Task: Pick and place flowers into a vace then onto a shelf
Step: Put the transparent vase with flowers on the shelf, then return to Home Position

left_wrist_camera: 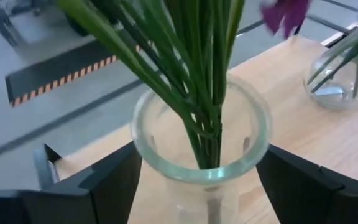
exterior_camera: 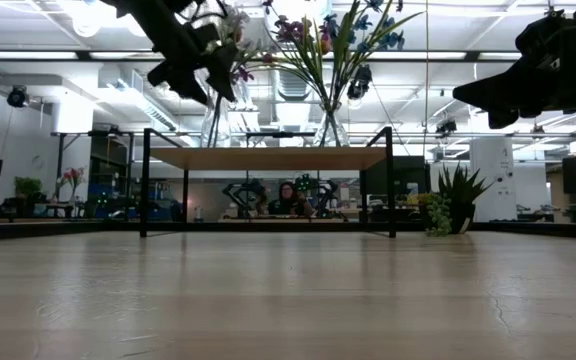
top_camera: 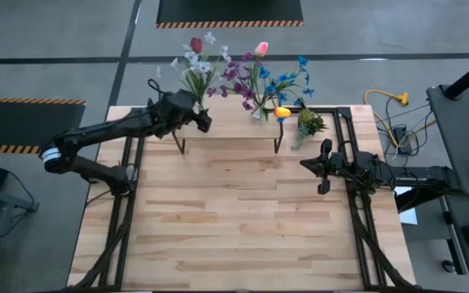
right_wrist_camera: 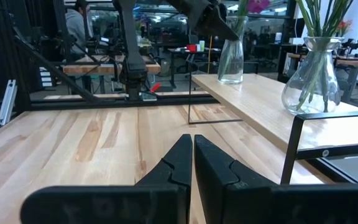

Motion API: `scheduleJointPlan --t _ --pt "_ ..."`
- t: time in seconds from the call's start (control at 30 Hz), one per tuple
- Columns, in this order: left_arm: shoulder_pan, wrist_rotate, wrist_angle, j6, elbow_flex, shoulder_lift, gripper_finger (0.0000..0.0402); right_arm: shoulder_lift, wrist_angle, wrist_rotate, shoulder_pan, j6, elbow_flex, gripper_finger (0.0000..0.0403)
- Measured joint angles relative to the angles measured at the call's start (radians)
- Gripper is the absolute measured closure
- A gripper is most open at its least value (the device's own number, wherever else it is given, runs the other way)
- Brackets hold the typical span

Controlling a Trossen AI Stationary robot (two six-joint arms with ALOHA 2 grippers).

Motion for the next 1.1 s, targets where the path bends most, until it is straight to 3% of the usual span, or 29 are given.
scheduleJointPlan --t 0.33,0.5,0.67,0.87,1.0,1.1 --pt "-0.006 0.024 -0.027 0.065 -0.017 -0.169 0.0108 0.001 -0.006 0.000 0.000 0.002 0.000 0.0394" --pt "-0.083 0.108 0.030 0.094 -0.161 -0.308 0.0116 0.001 -0.006 0.000 0.000 0.004 0.000 0.0394" --pt "-0.157 0.093 0.264 0.172 -0.350 -0.525 0.0155 0.001 -0.006 0.000 0.000 0.007 0.000 0.0394" --pt "-0.233 0.357 0.637 0.169 -0.675 -0.712 0.0212 0.001 -0.006 0.000 0.000 0.007 0.000 0.0394" --pt "-0.266 0.424 0.887 0.264 -0.855 -0.776 0.0259 0.001 -0.006 0.000 0.000 0.010 0.000 0.0394" --pt "-0.272 0.448 0.910 0.258 -0.923 -0.830 0.0297 0.001 -0.006 0.000 0.000 0.024 0.000 0.0394"
